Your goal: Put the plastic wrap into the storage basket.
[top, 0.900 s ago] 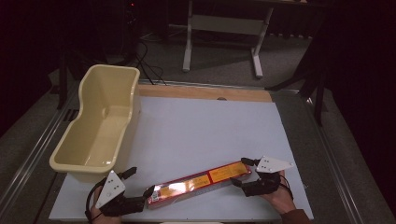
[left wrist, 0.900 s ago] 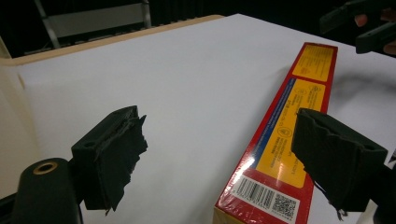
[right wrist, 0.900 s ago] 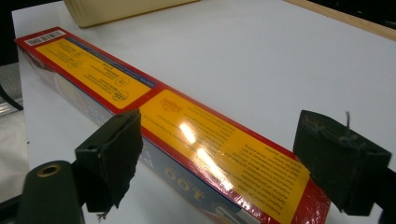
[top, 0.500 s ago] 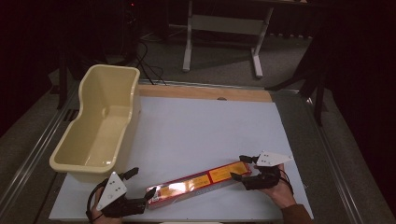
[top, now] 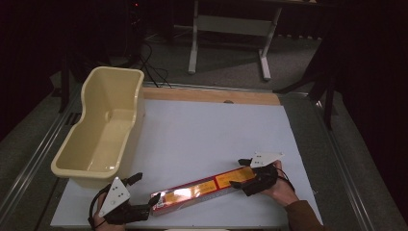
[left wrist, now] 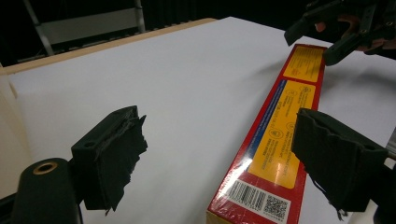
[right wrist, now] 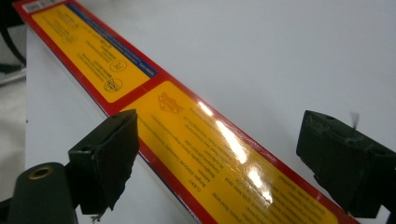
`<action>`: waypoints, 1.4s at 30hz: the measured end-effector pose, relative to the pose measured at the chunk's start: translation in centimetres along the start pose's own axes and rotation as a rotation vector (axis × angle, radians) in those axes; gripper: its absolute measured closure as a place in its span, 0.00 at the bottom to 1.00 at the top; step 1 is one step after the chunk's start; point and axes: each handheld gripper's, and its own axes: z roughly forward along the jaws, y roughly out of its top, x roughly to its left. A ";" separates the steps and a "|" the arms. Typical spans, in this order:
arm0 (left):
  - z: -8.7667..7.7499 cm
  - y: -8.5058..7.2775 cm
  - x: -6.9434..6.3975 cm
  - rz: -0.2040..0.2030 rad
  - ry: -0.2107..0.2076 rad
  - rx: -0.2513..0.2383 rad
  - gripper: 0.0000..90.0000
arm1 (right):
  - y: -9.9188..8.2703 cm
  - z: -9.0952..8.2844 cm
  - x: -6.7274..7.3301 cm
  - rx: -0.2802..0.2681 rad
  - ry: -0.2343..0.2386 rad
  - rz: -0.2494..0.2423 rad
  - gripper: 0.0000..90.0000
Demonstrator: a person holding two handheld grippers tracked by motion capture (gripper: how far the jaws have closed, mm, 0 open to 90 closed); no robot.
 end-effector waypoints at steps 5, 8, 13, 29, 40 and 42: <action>0.0 0.0 0.0 0.000 -0.002 -0.001 0.18 | 0.2 0.6 -0.4 0.032 0.023 -0.008 0.15; 0.0 0.0 0.0 -0.003 -0.001 0.001 0.18 | 0.4 1.1 -0.7 0.052 0.072 -0.022 0.15; 0.0 0.0 0.0 -0.002 -0.001 -0.001 0.18 | 0.7 1.3 -0.9 0.076 0.110 -0.041 0.15; 0.0 0.0 0.1 -0.009 0.005 0.003 0.18 | 1.7 2.7 -1.0 0.208 0.205 -0.162 0.15; 0.0 0.0 0.0 -0.007 0.004 0.002 0.18 | 1.4 3.6 -0.7 0.266 0.195 -0.228 0.15; 0.0 0.0 0.0 -0.007 0.005 0.001 0.18 | 1.2 3.6 -0.7 0.270 0.177 -0.239 0.15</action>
